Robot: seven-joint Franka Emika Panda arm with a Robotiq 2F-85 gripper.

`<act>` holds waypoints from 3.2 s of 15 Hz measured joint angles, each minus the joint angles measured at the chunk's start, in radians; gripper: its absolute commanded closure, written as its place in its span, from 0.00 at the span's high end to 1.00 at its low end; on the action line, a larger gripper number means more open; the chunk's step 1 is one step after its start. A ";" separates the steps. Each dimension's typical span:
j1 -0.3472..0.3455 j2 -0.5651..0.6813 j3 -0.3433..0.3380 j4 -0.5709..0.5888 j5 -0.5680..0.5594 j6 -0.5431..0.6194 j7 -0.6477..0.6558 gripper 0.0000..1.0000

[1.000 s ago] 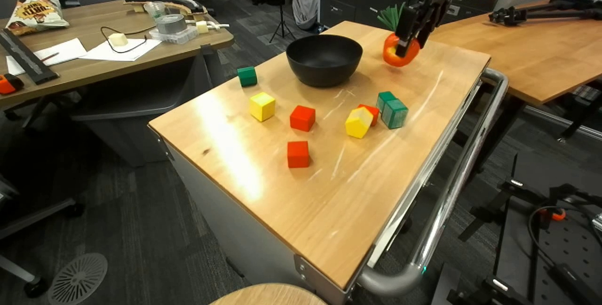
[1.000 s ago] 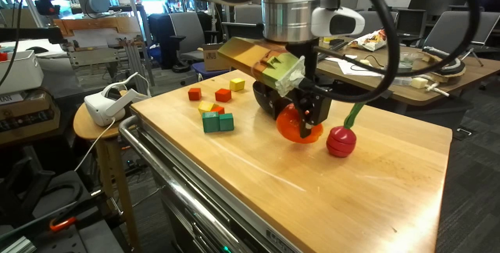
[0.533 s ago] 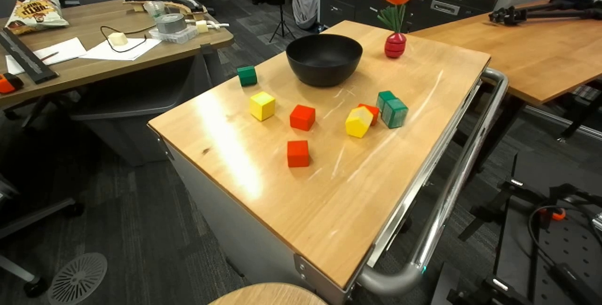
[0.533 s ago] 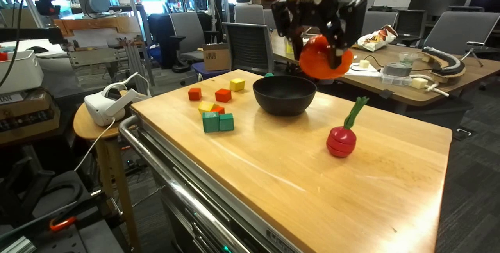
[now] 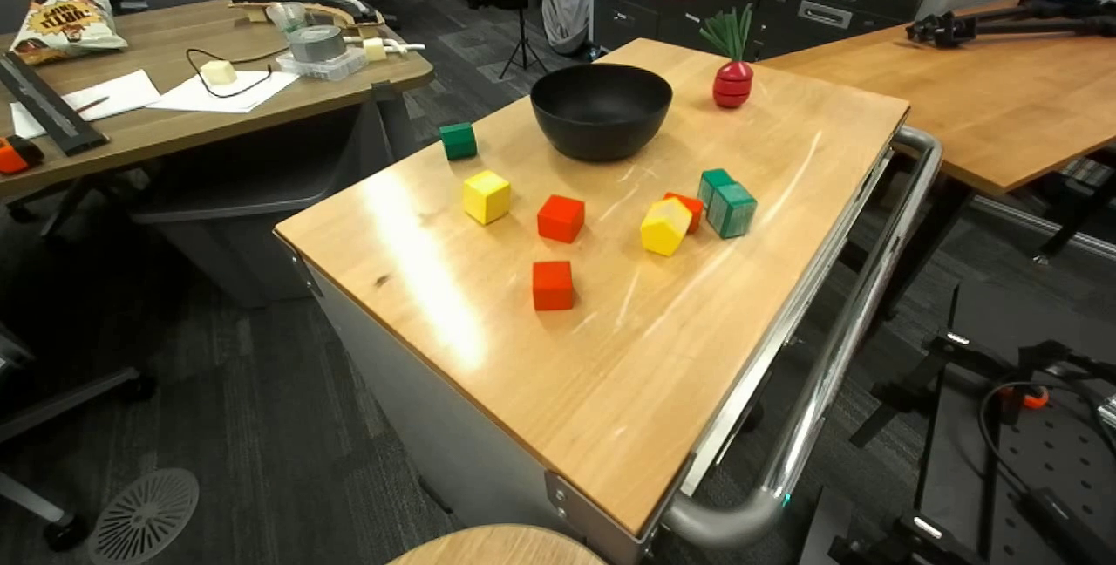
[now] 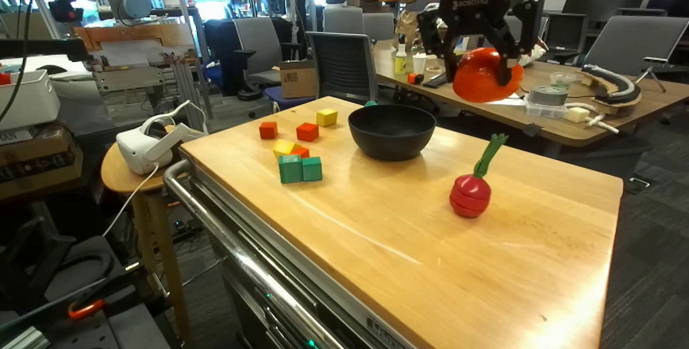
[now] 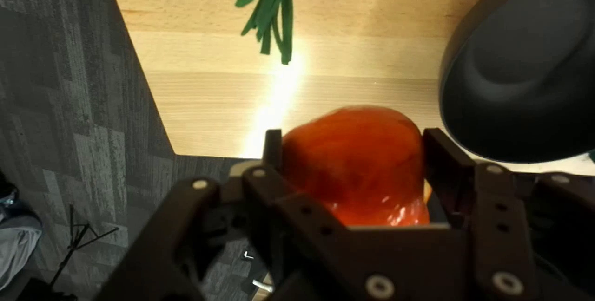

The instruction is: Move the apple to the top right corner of the countertop, place all the blocks inside the black bowl, put the radish in the bowl

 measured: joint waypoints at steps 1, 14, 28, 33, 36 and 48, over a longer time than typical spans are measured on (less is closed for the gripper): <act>-0.002 0.050 -0.001 0.053 -0.022 -0.017 0.012 0.48; -0.040 0.529 -0.001 0.628 -0.064 -0.369 0.043 0.48; -0.065 0.706 0.004 0.891 -0.064 -0.552 0.067 0.48; -0.067 0.742 0.006 0.941 -0.064 -0.584 0.079 0.99; -0.077 0.747 0.013 0.961 -0.061 -0.592 0.087 1.00; -0.218 0.356 0.094 0.624 0.274 -0.527 -0.098 1.00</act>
